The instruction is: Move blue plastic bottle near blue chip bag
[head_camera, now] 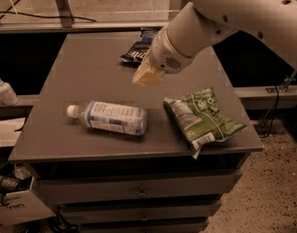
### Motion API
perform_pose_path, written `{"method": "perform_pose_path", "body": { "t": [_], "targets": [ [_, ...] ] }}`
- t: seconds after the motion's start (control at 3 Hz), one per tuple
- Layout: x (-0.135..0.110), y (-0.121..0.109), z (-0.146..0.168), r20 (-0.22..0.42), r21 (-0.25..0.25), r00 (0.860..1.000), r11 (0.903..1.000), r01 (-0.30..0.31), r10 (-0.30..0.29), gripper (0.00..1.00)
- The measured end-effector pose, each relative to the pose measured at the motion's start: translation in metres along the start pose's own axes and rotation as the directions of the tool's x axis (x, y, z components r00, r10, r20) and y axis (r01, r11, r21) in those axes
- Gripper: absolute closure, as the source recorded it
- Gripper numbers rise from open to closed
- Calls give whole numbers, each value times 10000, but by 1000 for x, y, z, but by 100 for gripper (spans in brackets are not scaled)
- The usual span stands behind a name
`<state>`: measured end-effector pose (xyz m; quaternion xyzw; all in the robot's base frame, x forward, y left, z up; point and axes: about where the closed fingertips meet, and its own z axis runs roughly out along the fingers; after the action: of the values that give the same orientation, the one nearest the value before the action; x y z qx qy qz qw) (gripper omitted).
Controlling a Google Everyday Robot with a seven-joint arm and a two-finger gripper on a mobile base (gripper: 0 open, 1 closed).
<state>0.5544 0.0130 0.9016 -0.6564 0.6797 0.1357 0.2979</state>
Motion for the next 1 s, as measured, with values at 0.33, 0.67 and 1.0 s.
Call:
{"method": "perform_pose_path", "body": {
  "t": [0.33,0.67,1.0],
  "targets": [
    [10,-20,-10,-41,331,9999,9993,-144,145,100],
    [16,-33,-13,167,157,9992,9992,-366,364,92],
    [6,-1,-19,587,-1538,9956,9860,-639,737,69]
  ]
}}
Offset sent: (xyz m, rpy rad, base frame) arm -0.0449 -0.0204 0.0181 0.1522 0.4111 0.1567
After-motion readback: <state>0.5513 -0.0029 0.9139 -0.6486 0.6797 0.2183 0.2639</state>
